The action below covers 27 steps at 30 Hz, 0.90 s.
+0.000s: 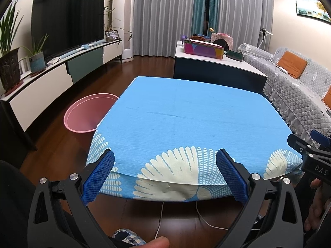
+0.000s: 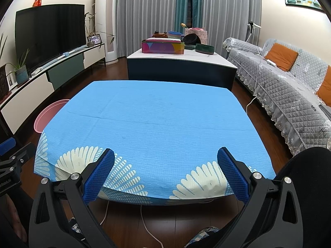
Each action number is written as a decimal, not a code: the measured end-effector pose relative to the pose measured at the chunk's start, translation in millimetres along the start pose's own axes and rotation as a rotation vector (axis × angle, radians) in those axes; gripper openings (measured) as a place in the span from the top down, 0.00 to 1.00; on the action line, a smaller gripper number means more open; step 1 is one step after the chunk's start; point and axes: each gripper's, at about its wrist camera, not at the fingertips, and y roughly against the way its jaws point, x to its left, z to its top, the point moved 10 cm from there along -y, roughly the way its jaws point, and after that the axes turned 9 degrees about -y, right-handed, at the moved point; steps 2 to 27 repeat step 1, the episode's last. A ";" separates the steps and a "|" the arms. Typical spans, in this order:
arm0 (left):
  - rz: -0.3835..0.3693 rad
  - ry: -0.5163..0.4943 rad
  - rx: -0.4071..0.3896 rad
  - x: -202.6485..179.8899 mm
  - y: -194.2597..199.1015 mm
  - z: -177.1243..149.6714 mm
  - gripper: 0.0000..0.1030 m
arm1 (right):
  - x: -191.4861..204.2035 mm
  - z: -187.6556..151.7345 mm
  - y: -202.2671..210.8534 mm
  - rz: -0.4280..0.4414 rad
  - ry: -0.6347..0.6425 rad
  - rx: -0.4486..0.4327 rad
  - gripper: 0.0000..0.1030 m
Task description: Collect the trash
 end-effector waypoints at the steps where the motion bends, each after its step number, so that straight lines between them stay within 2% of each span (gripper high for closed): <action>1: 0.000 0.001 0.000 0.3 0.2 0.0 0.07 | 0.0 -0.1 0.0 0.000 0.000 0.000 0.05; 27: 0.000 0.001 0.000 0.3 0.2 0.0 0.07 | 0.0 -0.1 0.0 0.000 0.000 0.000 0.05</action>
